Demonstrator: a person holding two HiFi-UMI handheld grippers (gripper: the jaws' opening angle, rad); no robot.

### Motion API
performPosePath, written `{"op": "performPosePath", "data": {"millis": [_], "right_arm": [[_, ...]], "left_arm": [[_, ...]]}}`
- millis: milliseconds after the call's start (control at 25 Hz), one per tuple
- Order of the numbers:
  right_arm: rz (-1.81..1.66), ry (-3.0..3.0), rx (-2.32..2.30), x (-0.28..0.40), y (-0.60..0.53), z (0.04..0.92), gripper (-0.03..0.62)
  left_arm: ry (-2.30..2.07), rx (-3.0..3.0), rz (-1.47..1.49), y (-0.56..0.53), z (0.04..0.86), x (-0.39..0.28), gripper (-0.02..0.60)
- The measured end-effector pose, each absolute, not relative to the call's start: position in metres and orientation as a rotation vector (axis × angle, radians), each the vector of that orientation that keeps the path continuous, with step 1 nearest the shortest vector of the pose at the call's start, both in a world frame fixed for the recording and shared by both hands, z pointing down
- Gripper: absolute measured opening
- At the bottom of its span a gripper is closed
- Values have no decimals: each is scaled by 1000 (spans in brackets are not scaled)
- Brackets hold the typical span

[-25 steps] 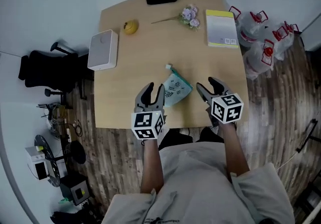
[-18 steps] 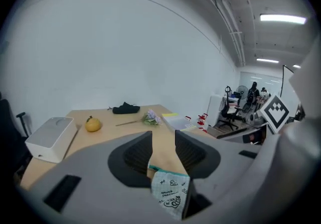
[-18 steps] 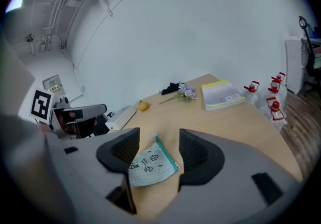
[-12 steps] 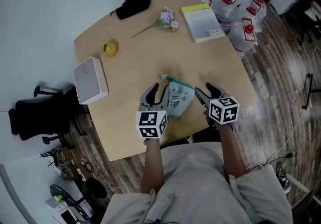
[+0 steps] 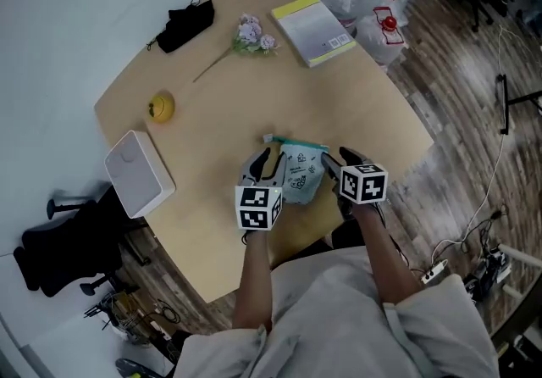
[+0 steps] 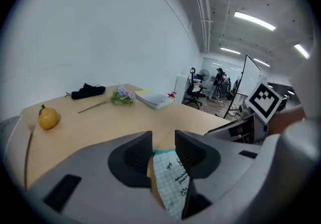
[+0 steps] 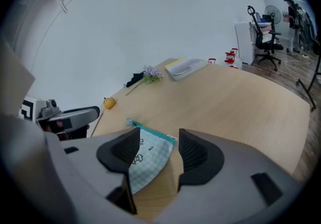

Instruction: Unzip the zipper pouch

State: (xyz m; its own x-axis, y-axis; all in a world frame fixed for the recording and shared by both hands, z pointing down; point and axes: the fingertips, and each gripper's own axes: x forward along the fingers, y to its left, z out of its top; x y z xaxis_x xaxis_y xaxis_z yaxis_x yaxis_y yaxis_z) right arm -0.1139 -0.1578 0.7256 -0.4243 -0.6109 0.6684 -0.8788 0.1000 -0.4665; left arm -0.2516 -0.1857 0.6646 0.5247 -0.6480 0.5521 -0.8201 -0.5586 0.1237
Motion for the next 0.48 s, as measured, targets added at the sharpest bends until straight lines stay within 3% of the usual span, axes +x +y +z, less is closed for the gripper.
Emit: {"op": "performPosePath", "data": {"millis": [480], "right_arm": [[1184, -1881, 1629, -120, -163, 776, 250]], "left_arm": [[-1024, 2241, 838, -208, 774, -241, 149]]}}
